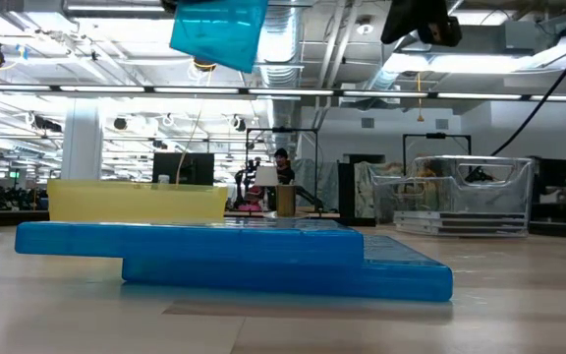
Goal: Pick & place jewel cases by type
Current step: Put the blue CD case into the yellow bin
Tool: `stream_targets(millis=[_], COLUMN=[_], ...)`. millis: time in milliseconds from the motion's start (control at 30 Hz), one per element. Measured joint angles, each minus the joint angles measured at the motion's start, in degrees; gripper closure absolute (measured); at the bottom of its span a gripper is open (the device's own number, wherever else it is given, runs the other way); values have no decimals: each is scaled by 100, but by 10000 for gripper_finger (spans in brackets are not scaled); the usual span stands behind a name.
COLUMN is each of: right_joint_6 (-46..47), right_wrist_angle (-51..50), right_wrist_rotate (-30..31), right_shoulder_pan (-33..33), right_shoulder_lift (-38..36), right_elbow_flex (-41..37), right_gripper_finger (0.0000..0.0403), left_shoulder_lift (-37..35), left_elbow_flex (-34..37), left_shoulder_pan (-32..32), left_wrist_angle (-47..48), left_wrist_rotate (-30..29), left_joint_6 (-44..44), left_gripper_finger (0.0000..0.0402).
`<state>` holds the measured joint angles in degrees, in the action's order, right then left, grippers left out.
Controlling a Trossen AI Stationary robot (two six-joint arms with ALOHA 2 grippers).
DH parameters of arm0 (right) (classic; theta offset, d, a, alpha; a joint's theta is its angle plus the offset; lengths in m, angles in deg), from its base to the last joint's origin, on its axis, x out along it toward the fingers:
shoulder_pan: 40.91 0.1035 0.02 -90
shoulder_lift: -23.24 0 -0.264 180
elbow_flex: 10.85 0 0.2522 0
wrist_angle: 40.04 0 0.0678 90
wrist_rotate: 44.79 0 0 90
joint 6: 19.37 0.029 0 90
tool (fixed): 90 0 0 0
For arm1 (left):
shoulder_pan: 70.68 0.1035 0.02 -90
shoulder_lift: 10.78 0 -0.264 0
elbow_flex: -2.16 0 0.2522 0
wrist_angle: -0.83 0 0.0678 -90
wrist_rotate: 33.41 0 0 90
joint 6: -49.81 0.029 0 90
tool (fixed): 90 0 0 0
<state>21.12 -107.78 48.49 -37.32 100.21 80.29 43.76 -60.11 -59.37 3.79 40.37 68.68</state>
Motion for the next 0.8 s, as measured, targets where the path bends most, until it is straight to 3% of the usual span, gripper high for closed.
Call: stream_targets(millis=[200,333,467,800], right_joint_6=[-653,-796,-798,-798], right_wrist_angle=[0,5,50,48], right_wrist_rotate=[413,542,587,587], right_shoulder_pan=[-9,-55,-160,-345], right_shoulder_lift=[0,0,0,0], right_elbow_flex=[0,0,0,0], right_gripper_finger=[403,403,403,403], left_shoulder_lift=[0,2,3,105], left_elbow_flex=[-958,-1520,-1950,-2746], left_shoulder_pan=[4,4,4,5], left_wrist_angle=[1647,2734,3408,4995], left_wrist_rotate=[-1489,-2153,-2681,-3562], left_joint_6=[-505,-1254,-2126,-3219], left_gripper_finger=[401,401,401,401])
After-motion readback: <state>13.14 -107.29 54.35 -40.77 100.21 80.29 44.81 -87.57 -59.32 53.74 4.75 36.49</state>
